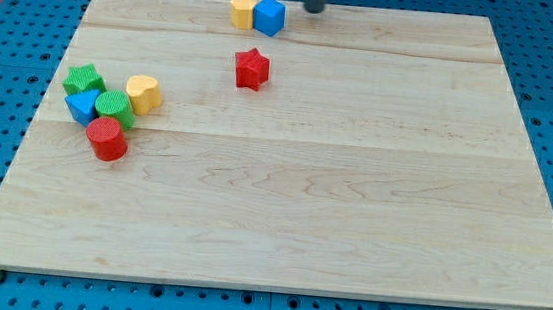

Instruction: Separate the blue cube and yellow hexagon

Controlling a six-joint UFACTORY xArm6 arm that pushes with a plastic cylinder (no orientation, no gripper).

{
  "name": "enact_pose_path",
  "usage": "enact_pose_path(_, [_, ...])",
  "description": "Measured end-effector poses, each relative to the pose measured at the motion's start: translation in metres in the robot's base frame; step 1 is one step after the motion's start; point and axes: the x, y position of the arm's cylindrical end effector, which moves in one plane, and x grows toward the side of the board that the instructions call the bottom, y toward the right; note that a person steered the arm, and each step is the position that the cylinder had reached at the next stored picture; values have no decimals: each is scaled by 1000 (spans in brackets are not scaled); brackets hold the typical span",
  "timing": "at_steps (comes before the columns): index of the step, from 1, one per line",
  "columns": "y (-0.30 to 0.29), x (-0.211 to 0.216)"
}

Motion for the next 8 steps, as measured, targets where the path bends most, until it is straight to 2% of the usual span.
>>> enact_pose_path(2, [-46,31])
enact_pose_path(5, [-171,44])
enact_pose_path(6, [-169,46])
enact_pose_path(8, [-143,76])
